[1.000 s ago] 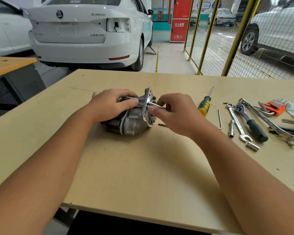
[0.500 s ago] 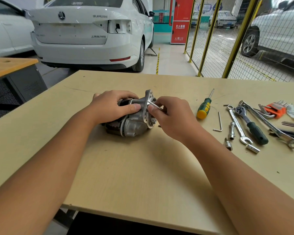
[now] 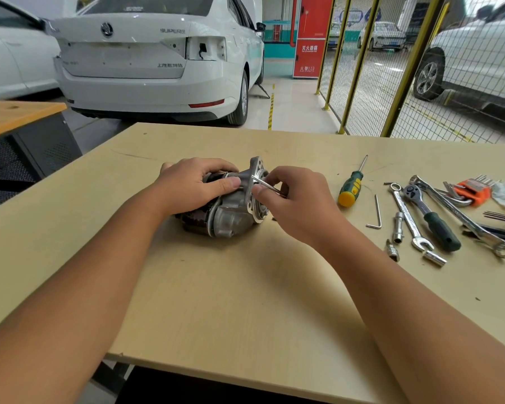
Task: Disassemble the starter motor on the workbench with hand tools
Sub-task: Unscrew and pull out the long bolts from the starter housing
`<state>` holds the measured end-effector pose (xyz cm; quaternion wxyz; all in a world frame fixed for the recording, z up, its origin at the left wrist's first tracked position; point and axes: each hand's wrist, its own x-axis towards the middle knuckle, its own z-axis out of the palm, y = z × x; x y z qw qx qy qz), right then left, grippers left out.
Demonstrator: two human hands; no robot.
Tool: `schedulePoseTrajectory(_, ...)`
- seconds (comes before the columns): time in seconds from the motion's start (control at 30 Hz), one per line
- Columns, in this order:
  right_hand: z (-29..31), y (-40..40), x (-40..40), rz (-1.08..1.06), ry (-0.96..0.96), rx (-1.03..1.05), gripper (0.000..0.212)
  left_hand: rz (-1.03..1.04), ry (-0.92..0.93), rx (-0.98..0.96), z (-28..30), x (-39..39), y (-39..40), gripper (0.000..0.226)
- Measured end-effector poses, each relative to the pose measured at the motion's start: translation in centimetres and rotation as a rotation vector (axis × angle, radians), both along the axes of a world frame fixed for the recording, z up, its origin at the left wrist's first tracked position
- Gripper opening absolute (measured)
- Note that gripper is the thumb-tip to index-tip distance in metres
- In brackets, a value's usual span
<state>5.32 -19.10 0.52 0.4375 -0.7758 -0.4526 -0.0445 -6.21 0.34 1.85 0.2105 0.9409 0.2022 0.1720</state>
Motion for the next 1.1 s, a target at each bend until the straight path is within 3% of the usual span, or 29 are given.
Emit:
schedulePoseTrajectory(0.1,0.1,-0.1,-0.1,-0.006,-0.049,-0.035,0.015,0.015,-0.002,0.01,-0.1,0.1,0.0,0.059)
schedulePoseTrajectory(0.33,0.4,0.1,0.2,-0.037,0.012,-0.048,0.023,0.024,0.022,0.038,-0.2,0.2,0.1,0.072)
schedulePoseTrajectory(0.63,1.1,-0.2,1.1,-0.163,0.14,0.115,0.019,0.031,0.022,0.03,-0.3,0.3,0.2,0.07)
schedulePoseTrajectory(0.77,1.1,-0.5,1.9,-0.226,0.171,0.131,0.021,0.027,0.016,0.029,-0.2,0.2,0.2,0.059)
schedulePoseTrajectory(1.1,0.4,-0.8,3.4,-0.33,0.16,-0.035,0.012,0.015,0.006,0.023,-0.2,0.2,0.2,0.053)
